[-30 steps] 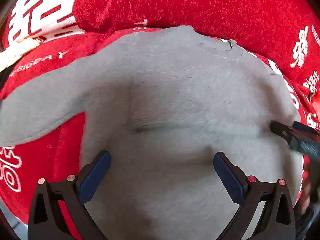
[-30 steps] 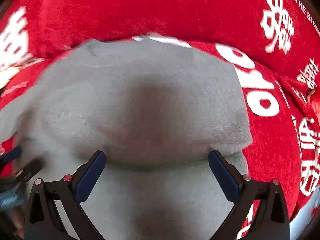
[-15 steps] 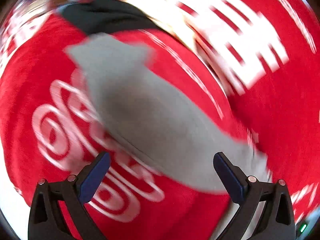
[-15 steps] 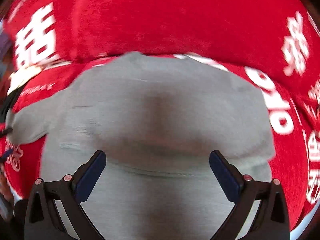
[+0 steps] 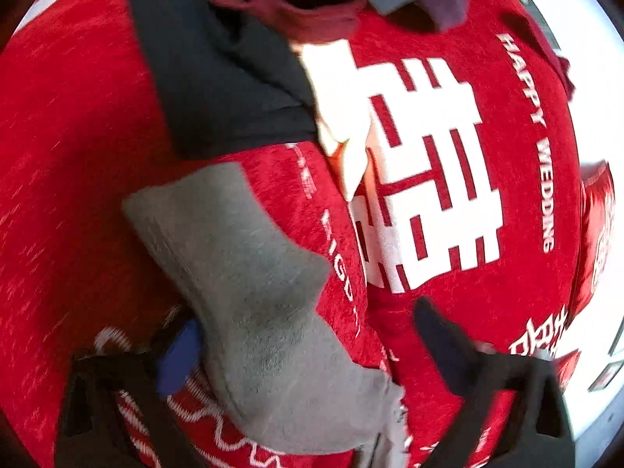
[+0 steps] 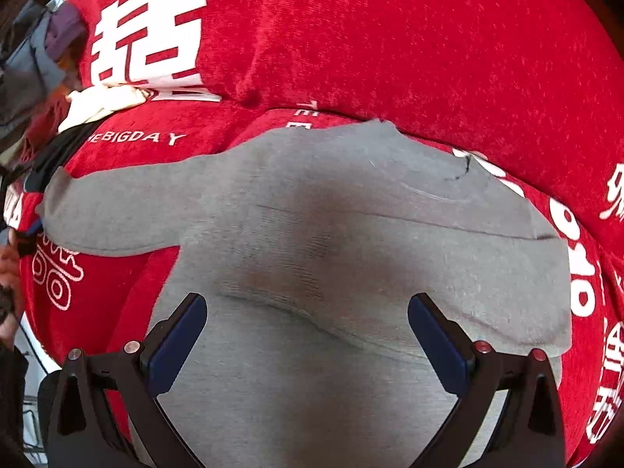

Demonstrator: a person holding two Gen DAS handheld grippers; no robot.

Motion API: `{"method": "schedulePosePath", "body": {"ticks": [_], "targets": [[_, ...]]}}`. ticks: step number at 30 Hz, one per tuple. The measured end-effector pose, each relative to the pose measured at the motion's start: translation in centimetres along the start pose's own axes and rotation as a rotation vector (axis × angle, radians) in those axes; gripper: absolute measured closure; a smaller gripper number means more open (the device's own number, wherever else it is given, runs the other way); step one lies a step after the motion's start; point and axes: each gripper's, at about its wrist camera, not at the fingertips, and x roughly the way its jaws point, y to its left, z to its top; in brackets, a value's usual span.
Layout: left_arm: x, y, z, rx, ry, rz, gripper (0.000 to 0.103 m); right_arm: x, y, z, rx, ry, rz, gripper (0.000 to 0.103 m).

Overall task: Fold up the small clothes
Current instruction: 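Grasp the other sleeve cuff with the left gripper, then carry the held sleeve across the sweater body with the left gripper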

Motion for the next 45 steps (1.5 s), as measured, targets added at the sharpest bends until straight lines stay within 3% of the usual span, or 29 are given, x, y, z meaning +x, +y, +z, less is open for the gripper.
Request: {"method": "schedulePosePath", "body": {"ticks": [1,2,3,6,8,10,13,15,18,19,23,24,27,31,35,40,45], "targets": [[0.6,-0.4,-0.2,0.031,0.027,0.005,0.072,0.1,0.2,0.3,-0.003,0.000,0.000,0.000],[1.4,-0.5,-0.5,0.041,0.055,0.010,0.081,0.2,0.5,0.8,-0.005,0.000,-0.001,0.000],[1.3,-0.5,-0.5,0.048,0.064,0.011,0.084,0.4,0.9,1.4,-0.007,-0.003,0.002,0.000],[1.2,-0.3,-1.3,0.082,0.029,0.069,0.084,1.7,2.8,3.5,-0.028,-0.002,0.014,0.000],[1.3,0.8,-1.3,0.025,0.044,0.087,0.084,3.5,4.7,5.1,-0.068,0.014,-0.017,0.000],[1.2,2.2,-1.0,-0.069,0.053,0.044,0.084,5.2,6.4,6.0,-0.097,0.038,-0.044,0.000],[1.0,2.8,-0.5,-0.104,0.069,0.017,0.081,6.1,8.2,6.2,-0.117,0.046,-0.019,0.000],[1.2,2.7,-0.2,-0.100,0.089,-0.027,0.070,6.4,9.3,6.0,-0.137,0.044,-0.008,0.000],[1.1,1.8,-0.1,-0.090,0.079,-0.116,0.035,6.8,10.2,5.2,-0.161,0.054,0.000,0.000],[1.0,1.1,-0.2,-0.072,0.067,-0.112,0.027,6.8,10.2,5.0,-0.164,0.054,0.003,0.000],[2.4,-1.0,-0.5,0.052,0.062,0.037,0.026,6.6,9.8,4.5,-0.155,0.059,0.006,0.000],[2.7,-1.5,-0.7,0.090,0.059,0.065,0.031,6.6,9.6,4.5,-0.150,0.060,0.004,0.000],[3.5,-1.6,-0.9,0.121,0.083,0.081,0.092,6.4,9.3,5.2,-0.145,0.050,-0.003,0.000],[2.8,-0.2,-0.8,0.131,0.052,0.137,0.094,7.3,8.5,7.3,-0.096,0.054,-0.013,0.000],[1.0,1.0,-0.3,0.097,-0.007,0.127,0.095,9.5,8.8,8.5,-0.063,0.095,-0.048,0.000],[1.9,2.1,0.0,0.035,0.054,0.067,0.094,11.7,9.7,7.1,-0.059,0.142,-0.044,0.000],[3.2,2.0,0.6,0.000,0.066,0.030,0.094,12.0,10.3,6.4,-0.111,0.119,-0.080,0.000]]}}
